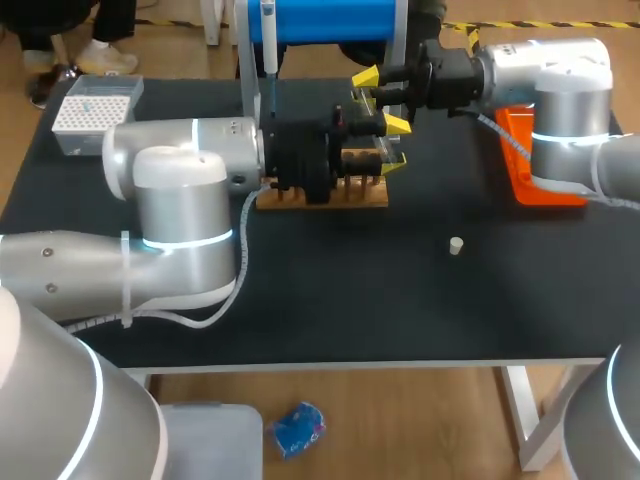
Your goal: Invert the test tube, pick up the pipette, mount the tip to pipette, aspirate from beaker and dispense into the tube, eject the tip, return the pipette, and cap with the stopper.
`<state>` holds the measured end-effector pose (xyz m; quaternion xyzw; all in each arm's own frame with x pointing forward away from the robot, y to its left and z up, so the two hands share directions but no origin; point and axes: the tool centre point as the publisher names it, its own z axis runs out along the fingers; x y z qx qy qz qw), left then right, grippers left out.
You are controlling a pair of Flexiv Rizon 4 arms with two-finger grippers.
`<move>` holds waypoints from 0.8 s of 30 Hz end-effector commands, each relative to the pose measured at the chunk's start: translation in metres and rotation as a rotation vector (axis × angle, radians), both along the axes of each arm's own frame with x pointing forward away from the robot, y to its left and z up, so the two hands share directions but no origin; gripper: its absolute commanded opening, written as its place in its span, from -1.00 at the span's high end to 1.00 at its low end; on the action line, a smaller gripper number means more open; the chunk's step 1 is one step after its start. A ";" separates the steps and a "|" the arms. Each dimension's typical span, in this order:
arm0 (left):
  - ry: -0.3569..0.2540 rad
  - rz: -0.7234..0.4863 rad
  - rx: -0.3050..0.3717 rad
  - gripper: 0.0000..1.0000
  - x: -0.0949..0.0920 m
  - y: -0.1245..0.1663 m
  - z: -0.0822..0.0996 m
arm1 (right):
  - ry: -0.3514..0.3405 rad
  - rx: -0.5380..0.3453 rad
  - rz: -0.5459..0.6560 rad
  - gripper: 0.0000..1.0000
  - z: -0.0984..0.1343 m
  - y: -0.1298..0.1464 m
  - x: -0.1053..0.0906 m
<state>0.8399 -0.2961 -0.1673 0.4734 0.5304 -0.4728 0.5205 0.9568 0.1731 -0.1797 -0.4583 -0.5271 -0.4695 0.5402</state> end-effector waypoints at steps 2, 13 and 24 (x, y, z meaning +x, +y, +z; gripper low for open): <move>0.001 -0.007 -0.002 0.25 0.002 -0.002 0.000 | -0.001 -0.002 0.001 1.00 0.000 0.000 0.000; -0.015 -0.038 -0.004 1.00 0.000 -0.001 0.001 | -0.001 -0.002 0.001 1.00 0.000 0.000 0.000; -0.018 -0.049 -0.013 1.00 -0.001 0.000 0.001 | -0.001 -0.002 0.001 -1.00 0.000 0.000 0.000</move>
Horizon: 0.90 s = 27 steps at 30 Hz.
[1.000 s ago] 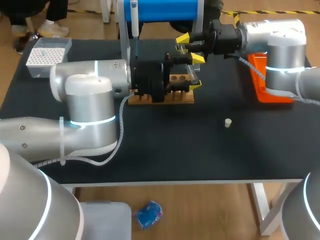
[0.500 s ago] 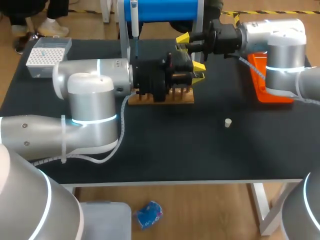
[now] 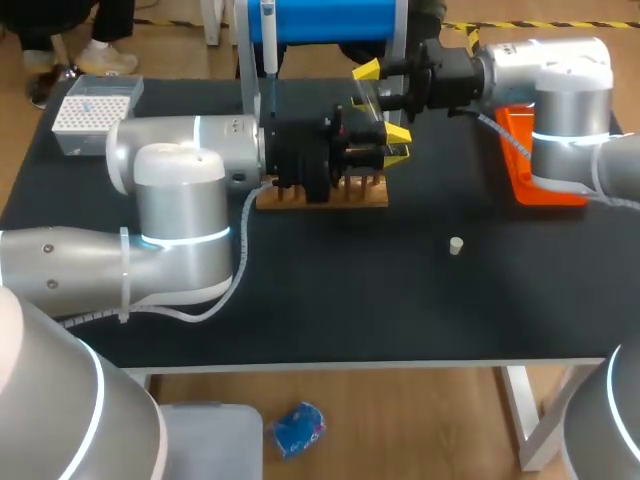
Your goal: Invert the test tube, pick up the pipette, mount the tip to pipette, aspirate from beaker and dispense into the tube, eject the tip, return the pipette, and cap with the stopper.
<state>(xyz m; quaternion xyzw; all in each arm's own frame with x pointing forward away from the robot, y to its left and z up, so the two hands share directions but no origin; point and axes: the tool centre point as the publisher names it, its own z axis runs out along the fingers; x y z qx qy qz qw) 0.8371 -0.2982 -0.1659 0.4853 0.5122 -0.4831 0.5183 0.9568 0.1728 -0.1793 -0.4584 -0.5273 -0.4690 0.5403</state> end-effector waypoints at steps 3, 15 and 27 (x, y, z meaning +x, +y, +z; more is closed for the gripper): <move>-0.002 -0.024 0.000 1.00 0.001 0.001 0.001 | -0.001 -0.001 0.001 -1.00 0.000 0.000 0.000; -0.004 -0.015 -0.007 1.00 0.004 0.004 0.001 | -0.001 -0.001 0.001 -1.00 0.000 0.000 0.000; -0.006 -0.013 -0.005 1.00 0.006 0.006 0.003 | -0.126 0.008 -0.015 -1.00 0.002 -0.018 0.003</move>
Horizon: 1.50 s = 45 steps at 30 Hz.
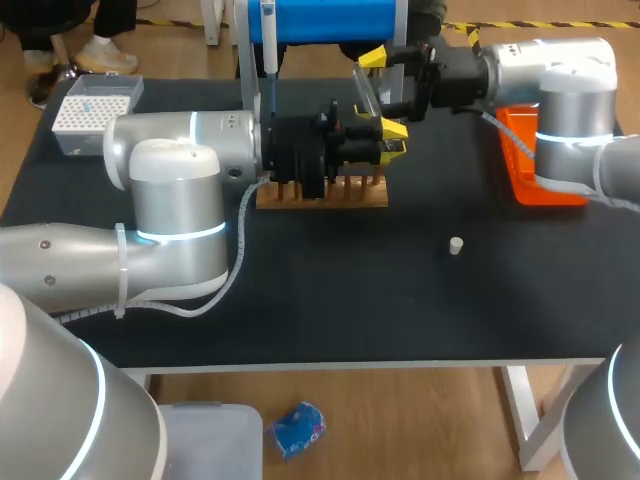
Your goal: Invert the test tube, pick up the pipette, mount the tip to pipette, aspirate from beaker and dispense into the tube, eject the tip, return the pipette, and cap with the stopper.
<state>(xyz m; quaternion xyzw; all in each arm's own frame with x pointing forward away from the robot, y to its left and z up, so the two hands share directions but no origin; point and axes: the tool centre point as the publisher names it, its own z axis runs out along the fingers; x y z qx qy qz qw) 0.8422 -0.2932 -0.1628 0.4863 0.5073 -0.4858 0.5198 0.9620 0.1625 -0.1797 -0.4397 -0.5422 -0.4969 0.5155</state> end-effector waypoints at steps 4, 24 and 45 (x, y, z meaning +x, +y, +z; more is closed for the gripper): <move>0.001 -0.002 0.002 1.00 0.001 0.003 0.000 | -0.140 -0.011 0.023 -1.00 0.002 -0.015 -0.003; 0.004 0.003 -0.009 1.00 0.002 0.006 0.000 | -0.452 -0.090 0.060 -1.00 -0.012 -0.052 -0.002; 0.004 0.003 -0.009 1.00 0.002 0.006 0.000 | -1.093 -0.095 0.089 -1.00 -0.038 -0.078 -0.025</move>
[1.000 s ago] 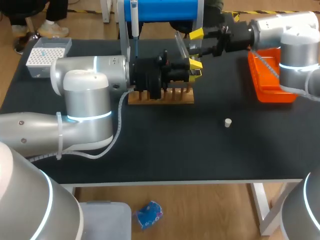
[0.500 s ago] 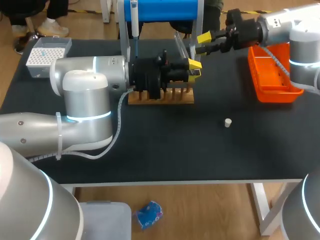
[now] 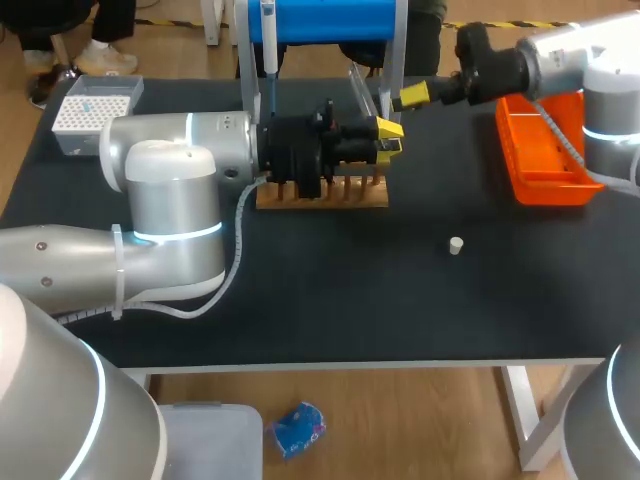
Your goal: Invert the test tube, pick up the pipette, mount the tip to pipette, aspirate from beaker and dispense into the tube, eject the tip, return the pipette, and cap with the stopper.
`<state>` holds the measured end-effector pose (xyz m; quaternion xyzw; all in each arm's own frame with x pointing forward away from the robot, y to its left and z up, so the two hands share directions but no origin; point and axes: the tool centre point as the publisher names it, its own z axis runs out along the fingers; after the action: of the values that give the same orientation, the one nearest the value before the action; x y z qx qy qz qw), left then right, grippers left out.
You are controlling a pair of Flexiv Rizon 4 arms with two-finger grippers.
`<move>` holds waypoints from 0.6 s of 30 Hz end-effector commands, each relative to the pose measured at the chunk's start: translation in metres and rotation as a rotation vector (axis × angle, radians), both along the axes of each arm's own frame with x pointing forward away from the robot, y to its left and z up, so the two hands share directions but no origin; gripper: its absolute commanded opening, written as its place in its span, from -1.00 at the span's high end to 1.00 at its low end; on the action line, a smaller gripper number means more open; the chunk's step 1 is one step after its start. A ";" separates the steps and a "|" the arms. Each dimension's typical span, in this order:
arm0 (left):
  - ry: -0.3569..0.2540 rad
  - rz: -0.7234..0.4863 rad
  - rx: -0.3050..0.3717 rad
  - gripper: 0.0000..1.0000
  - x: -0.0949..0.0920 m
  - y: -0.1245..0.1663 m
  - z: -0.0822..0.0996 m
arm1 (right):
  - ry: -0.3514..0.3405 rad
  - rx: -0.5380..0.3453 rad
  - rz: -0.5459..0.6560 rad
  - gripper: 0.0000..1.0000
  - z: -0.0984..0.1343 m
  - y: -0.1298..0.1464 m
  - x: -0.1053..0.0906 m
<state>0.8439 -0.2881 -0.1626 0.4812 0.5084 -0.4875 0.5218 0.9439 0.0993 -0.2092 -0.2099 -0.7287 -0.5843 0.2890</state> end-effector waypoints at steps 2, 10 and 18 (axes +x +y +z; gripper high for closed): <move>-0.002 -0.003 -0.001 1.00 0.001 0.000 0.000 | -0.480 -0.054 -0.030 -1.00 -0.018 -0.022 -0.008; -0.002 -0.003 -0.001 1.00 0.001 0.000 0.000 | -0.596 -0.096 -0.076 -1.00 -0.030 -0.028 -0.003; -0.002 -0.003 -0.001 1.00 0.001 0.000 0.000 | -0.596 -0.096 -0.076 -1.00 -0.030 -0.028 -0.003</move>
<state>0.8439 -0.2881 -0.1626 0.4813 0.5083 -0.4875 0.5218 0.9503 0.0716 -0.2418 -0.0541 -0.7979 -0.5981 0.0524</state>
